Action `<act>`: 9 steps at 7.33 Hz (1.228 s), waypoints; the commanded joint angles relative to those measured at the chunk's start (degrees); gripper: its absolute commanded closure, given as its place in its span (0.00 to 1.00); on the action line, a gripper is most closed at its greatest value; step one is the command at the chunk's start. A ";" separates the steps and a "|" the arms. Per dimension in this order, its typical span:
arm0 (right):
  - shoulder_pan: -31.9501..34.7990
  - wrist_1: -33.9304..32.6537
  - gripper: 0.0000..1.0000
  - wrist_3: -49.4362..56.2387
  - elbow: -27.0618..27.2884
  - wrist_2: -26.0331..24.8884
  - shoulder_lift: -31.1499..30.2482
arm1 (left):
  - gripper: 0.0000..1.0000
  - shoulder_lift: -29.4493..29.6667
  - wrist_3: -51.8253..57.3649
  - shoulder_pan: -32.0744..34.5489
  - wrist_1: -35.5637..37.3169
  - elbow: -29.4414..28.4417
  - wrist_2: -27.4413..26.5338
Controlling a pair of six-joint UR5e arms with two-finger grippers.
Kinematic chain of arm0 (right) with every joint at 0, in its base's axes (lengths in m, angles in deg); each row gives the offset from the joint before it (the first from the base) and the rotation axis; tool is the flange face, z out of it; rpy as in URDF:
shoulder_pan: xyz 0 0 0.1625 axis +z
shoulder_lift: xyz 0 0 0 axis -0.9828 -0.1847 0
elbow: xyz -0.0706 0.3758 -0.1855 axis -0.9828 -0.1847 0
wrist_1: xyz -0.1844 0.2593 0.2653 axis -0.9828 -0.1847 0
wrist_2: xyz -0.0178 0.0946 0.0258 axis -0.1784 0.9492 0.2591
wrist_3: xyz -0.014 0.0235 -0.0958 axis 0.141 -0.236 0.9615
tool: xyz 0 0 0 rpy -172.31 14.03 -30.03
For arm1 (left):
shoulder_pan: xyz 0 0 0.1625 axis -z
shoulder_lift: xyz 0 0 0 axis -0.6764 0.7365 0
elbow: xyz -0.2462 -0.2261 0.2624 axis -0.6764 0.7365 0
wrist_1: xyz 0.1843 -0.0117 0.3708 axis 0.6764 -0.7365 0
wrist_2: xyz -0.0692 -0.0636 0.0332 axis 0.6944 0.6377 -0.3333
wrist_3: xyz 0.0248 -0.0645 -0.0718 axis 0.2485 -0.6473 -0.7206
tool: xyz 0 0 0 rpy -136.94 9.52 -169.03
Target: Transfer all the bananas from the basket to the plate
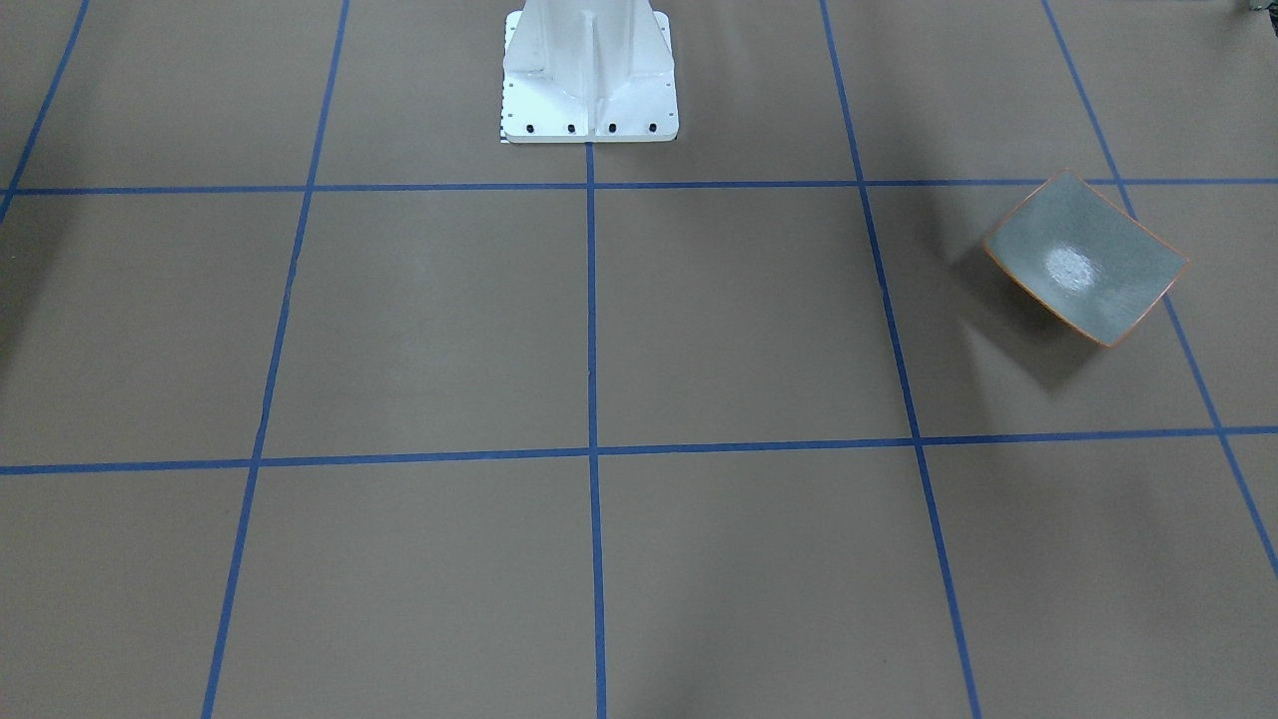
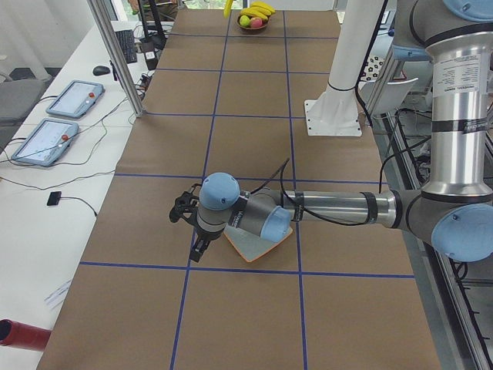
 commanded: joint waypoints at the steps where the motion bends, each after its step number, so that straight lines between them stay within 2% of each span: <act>1: -3.76 0.78 1.00 -13.30 0.43 1.18 4.43 | 0.00 0.93 -0.28 -0.06 -4.97 0.23 0.65; 3: -11.04 0.79 1.00 -30.15 9.00 1.09 5.41 | 0.00 3.72 -7.47 -3.03 -12.28 0.32 0.56; 5: -18.78 0.87 1.00 -48.01 17.45 0.83 7.42 | 0.00 8.63 -16.82 -5.59 -14.59 0.49 0.65; 7: -25.11 0.87 1.00 -61.73 20.64 -0.30 13.28 | 0.00 13.12 -33.50 -12.42 -16.52 2.50 0.65; 9: -34.94 0.87 1.00 -76.75 21.00 -9.05 21.37 | 0.00 19.61 -53.80 -17.09 -16.44 7.15 0.65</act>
